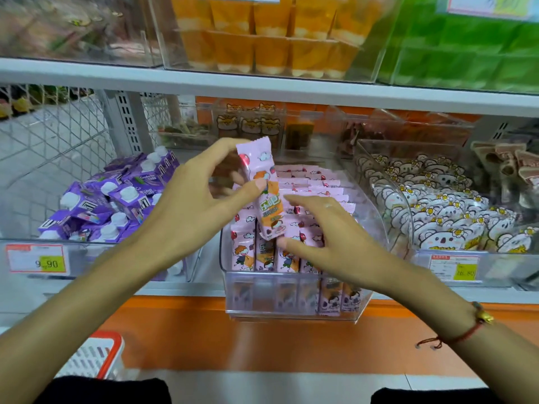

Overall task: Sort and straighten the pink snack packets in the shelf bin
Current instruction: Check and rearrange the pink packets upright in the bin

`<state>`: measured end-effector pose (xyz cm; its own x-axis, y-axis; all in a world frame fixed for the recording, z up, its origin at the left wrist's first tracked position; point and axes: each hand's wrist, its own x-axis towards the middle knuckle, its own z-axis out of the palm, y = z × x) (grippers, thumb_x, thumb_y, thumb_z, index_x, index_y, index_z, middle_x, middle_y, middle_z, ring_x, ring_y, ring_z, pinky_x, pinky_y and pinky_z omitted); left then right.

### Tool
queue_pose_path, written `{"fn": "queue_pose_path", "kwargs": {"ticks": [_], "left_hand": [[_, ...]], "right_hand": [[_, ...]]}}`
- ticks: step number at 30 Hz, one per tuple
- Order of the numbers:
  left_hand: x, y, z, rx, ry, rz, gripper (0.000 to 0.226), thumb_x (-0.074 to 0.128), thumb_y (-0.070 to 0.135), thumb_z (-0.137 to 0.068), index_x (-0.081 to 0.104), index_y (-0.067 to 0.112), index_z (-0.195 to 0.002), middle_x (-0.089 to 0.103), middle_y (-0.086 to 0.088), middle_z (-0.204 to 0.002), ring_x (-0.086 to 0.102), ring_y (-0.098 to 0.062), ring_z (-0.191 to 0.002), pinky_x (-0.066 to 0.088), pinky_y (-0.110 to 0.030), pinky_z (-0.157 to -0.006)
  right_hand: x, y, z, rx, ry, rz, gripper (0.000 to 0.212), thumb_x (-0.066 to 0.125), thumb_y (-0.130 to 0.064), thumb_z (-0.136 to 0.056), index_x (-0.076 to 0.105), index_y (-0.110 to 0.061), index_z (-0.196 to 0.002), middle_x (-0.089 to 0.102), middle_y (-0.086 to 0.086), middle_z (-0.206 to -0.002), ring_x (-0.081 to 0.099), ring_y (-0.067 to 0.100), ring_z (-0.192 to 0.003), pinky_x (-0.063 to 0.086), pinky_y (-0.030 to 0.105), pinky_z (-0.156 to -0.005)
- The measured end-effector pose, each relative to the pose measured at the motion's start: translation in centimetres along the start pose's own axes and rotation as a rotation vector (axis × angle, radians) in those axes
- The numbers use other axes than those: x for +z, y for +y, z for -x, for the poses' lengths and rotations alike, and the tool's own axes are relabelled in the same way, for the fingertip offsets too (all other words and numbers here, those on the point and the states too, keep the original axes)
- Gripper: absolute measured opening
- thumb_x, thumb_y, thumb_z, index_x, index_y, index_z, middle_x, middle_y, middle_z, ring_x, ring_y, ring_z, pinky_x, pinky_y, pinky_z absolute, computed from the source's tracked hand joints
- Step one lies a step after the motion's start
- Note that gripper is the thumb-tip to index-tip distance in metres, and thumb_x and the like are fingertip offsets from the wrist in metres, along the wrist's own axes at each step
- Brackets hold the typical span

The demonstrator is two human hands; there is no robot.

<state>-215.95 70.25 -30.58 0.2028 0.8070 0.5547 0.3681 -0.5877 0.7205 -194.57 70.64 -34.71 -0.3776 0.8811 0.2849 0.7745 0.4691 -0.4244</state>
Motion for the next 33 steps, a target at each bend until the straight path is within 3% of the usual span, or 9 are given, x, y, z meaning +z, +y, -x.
{"fn": "queue_pose_path", "kwargs": {"ticks": [2, 5, 10, 15, 20, 23, 25, 29, 33], "left_hand": [[-0.3, -0.6, 0.1, 0.003, -0.105, -0.069, 0.041, 0.070, 0.027, -0.086, 0.053, 0.038, -0.120, 0.063, 0.009, -0.097, 0.062, -0.005, -0.089, 0.051, -0.019, -0.082], [-0.4, -1.3, 0.2, 0.050, -0.201, -0.336, 0.036, 0.072, 0.032, -0.083, 0.054, 0.039, -0.113, 0.065, 0.017, -0.106, 0.063, -0.008, -0.099, 0.050, -0.032, -0.087], [1.4, -1.3, -0.8, 0.214, -0.306, -0.745, 0.041, 0.076, 0.034, -0.076, 0.059, 0.030, -0.114, 0.062, 0.011, -0.111, 0.054, -0.015, -0.105, 0.044, -0.030, -0.076], [2.7, -1.8, -2.0, 0.079, -0.399, -0.895, 0.048, 0.073, 0.037, -0.077, 0.058, 0.034, -0.122, 0.064, 0.008, -0.117, 0.056, -0.019, -0.111, 0.043, -0.030, -0.073], [3.9, -2.3, -1.7, 0.149, -0.397, -1.084, 0.039, 0.062, 0.041, -0.078, 0.063, 0.031, -0.116, 0.066, 0.005, -0.109, 0.056, -0.020, -0.107, 0.032, -0.027, -0.064], [3.3, -2.6, -1.2, 0.199, -0.391, -1.033, 0.041, 0.059, 0.044, -0.085, 0.058, 0.034, -0.125, 0.059, 0.013, -0.123, 0.050, -0.014, -0.118, 0.037, -0.027, -0.078], [2.7, -2.4, -0.4, 0.218, -0.295, -0.899, 0.043, 0.059, 0.046, -0.088, 0.057, 0.031, -0.129, 0.055, 0.015, -0.131, 0.047, -0.012, -0.122, 0.038, -0.027, -0.087], [0.7, -2.5, 0.7, 0.108, 0.051, -0.586, 0.046, 0.065, 0.036, -0.087, 0.054, 0.032, -0.131, 0.057, 0.014, -0.129, 0.052, -0.011, -0.115, 0.042, -0.029, -0.085], [0.3, -3.4, 1.6, -0.096, 0.157, -0.388, 0.054, 0.065, 0.036, -0.086, 0.045, 0.036, -0.136, 0.055, 0.019, -0.123, 0.053, -0.003, -0.107, 0.044, -0.029, -0.086]], "right_hand": [[-0.2, 0.6, 0.2, -0.031, -0.071, 0.176, 0.065, 0.057, -0.050, -0.088, 0.036, -0.024, -0.144, 0.046, -0.002, -0.141, 0.039, 0.015, -0.127, 0.032, 0.027, -0.100], [-0.4, 0.7, 0.2, -0.048, -0.092, 0.198, 0.058, 0.055, -0.047, -0.091, 0.040, -0.023, -0.141, 0.047, -0.003, -0.139, 0.041, 0.016, -0.125, 0.033, 0.027, -0.097], [-0.4, 0.4, 0.2, -0.046, -0.086, 0.207, 0.055, 0.055, -0.045, -0.091, 0.041, -0.024, -0.140, 0.048, -0.003, -0.139, 0.041, 0.016, -0.126, 0.033, 0.028, -0.099], [-0.4, 0.3, 0.2, -0.041, -0.086, 0.208, 0.056, 0.055, -0.047, -0.091, 0.040, -0.025, -0.141, 0.047, -0.004, -0.140, 0.041, 0.015, -0.126, 0.035, 0.029, -0.100], [-0.3, 0.4, 0.3, -0.044, -0.078, 0.190, 0.054, 0.056, -0.045, -0.091, 0.042, -0.025, -0.139, 0.049, -0.004, -0.138, 0.042, 0.016, -0.124, 0.036, 0.030, -0.098], [-0.3, 0.4, 0.3, -0.050, -0.074, 0.193, 0.055, 0.055, -0.047, -0.091, 0.042, -0.024, -0.139, 0.049, -0.004, -0.138, 0.043, 0.015, -0.123, 0.036, 0.030, -0.099], [-0.3, 0.3, 0.3, -0.055, -0.080, 0.203, 0.056, 0.053, -0.047, -0.092, 0.040, -0.024, -0.141, 0.048, -0.004, -0.139, 0.042, 0.015, -0.125, 0.035, 0.029, -0.100], [-0.8, 0.0, 0.0, -0.033, -0.041, 0.106, 0.053, 0.051, -0.045, -0.094, 0.041, -0.023, -0.142, 0.049, -0.003, -0.139, 0.042, 0.015, -0.125, 0.035, 0.027, -0.098], [-2.0, 0.2, -3.9, -0.018, 0.069, 0.129, 0.046, 0.050, -0.031, -0.097, 0.044, -0.016, -0.140, 0.050, 0.006, -0.140, 0.044, 0.023, -0.128, 0.038, 0.033, -0.100]]}}
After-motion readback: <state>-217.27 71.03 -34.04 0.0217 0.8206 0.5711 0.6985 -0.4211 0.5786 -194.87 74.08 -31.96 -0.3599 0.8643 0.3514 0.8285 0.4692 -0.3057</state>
